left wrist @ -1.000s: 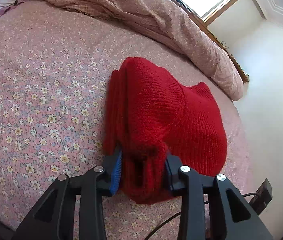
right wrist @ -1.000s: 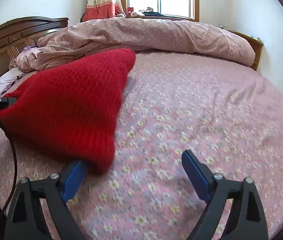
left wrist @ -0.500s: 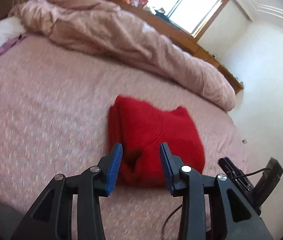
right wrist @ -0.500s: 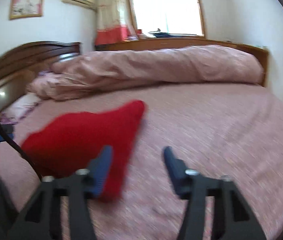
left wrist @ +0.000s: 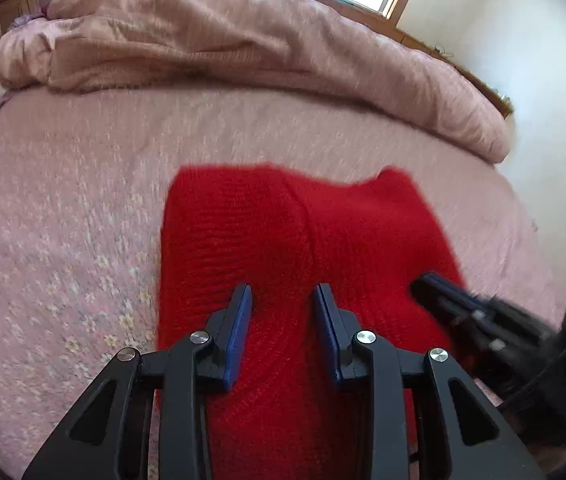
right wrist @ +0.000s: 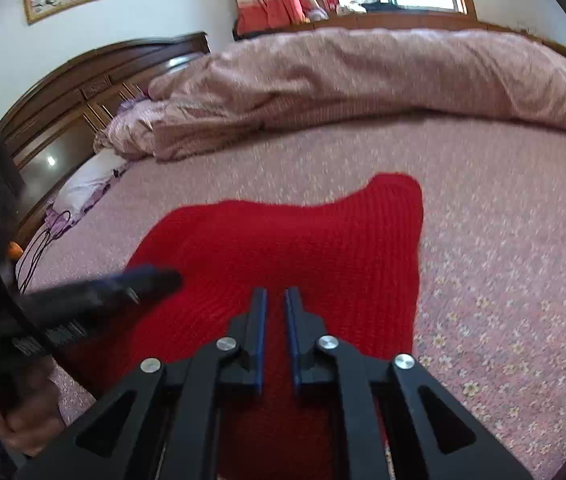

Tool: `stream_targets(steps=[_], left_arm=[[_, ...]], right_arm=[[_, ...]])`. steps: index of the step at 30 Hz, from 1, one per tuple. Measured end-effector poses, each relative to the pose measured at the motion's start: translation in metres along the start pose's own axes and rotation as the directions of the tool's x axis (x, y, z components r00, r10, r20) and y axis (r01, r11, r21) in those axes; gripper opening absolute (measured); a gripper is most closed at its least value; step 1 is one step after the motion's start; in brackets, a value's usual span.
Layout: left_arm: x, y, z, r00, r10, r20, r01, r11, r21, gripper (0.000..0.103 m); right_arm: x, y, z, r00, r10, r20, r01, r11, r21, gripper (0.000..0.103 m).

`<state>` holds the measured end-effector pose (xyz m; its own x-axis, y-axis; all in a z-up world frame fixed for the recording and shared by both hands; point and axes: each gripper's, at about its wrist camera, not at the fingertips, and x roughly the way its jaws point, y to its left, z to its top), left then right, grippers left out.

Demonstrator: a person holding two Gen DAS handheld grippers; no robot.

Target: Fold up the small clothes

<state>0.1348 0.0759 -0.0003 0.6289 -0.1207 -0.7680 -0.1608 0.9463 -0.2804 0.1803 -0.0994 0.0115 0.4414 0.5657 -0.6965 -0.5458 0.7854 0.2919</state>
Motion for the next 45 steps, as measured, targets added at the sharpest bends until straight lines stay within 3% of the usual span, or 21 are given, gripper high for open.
stream_targets(steps=[4, 10, 15, 22, 27, 29, 30, 31, 32, 33, 34, 39, 42, 45], left_arm=[[0.003, -0.005, 0.001, 0.999, 0.036, 0.005, -0.036, 0.999, 0.03, 0.028], [0.002, 0.008, 0.002, 1.0, -0.02, -0.021, 0.019, 0.999, -0.026, 0.028], [-0.008, 0.006, -0.007, 0.999, -0.03, -0.017, 0.03, 1.0, -0.01, 0.028], [-0.013, -0.005, -0.013, 1.0, 0.007, 0.002, -0.008, 0.998, 0.06, 0.028], [-0.017, 0.003, -0.011, 0.999, -0.039, -0.003, 0.039, 0.999, 0.017, 0.028], [-0.024, 0.006, -0.008, 0.998, -0.069, 0.005, 0.069, 0.998, -0.002, 0.028], [-0.031, 0.007, -0.006, 0.995, -0.102, 0.013, 0.102, 0.995, -0.013, 0.028], [-0.037, 0.009, -0.004, 0.99, -0.138, 0.022, 0.138, 0.99, -0.021, 0.028], [-0.043, 0.012, -0.002, 0.984, -0.173, 0.032, 0.174, 0.984, -0.027, 0.029], [-0.05, 0.015, 0.001, 0.978, -0.202, 0.043, 0.203, 0.979, -0.028, 0.034], [-0.054, 0.018, 0.003, 0.974, -0.219, 0.052, 0.221, 0.975, -0.025, 0.041], [-0.062, 0.038, 0.01, 0.971, -0.216, 0.097, 0.22, 0.975, -0.032, 0.063], [-0.041, 0.05, 0.014, 0.98, -0.199, 0.026, 0.2, 0.979, -0.048, 0.064], [-0.017, 0.062, 0.011, 0.974, -0.217, -0.061, 0.211, 0.972, -0.102, 0.064]], right_arm=[[0.015, -0.004, 0.0, 0.999, -0.01, -0.03, 0.011, 1.0, 0.008, 0.007], [0.013, 0.002, -0.001, 0.999, -0.042, -0.032, 0.041, 0.999, -0.024, 0.006], [0.003, 0.013, -0.005, 0.997, -0.074, 0.007, 0.074, 0.995, -0.06, 0.007], [-0.004, 0.009, -0.01, 0.999, -0.047, 0.027, 0.048, 0.998, -0.043, 0.007], [-0.002, 0.003, -0.008, 1.0, -0.014, 0.022, 0.015, 0.999, -0.033, 0.007], [-0.01, -0.001, -0.005, 0.998, 0.029, 0.05, -0.028, 0.999, -0.029, 0.012], [-0.014, -0.003, -0.004, 0.997, 0.049, 0.058, -0.048, 0.999, -0.02, 0.024], [-0.02, -0.008, -0.003, 0.992, 0.113, 0.064, -0.114, 0.994, 0.001, 0.047], [-0.025, -0.011, -0.001, 0.983, 0.167, 0.069, -0.169, 0.986, 0.013, 0.062], [-0.029, -0.014, -0.001, 0.973, 0.217, 0.079, -0.22, 0.975, 0.026, 0.089], [-0.037, -0.02, 0.001, 0.963, 0.251, 0.097, -0.256, 0.965, 0.049, 0.103], [-0.048, -0.045, 0.006, 0.978, 0.199, 0.065, -0.205, 0.973, 0.109, 0.103], [-0.04, -0.074, 0.003, 0.981, 0.195, 0.016, -0.194, 0.963, 0.186, 0.103], [-0.026, -0.1, -0.005, 0.972, 0.232, -0.024, -0.215, 0.932, 0.292, 0.103]])
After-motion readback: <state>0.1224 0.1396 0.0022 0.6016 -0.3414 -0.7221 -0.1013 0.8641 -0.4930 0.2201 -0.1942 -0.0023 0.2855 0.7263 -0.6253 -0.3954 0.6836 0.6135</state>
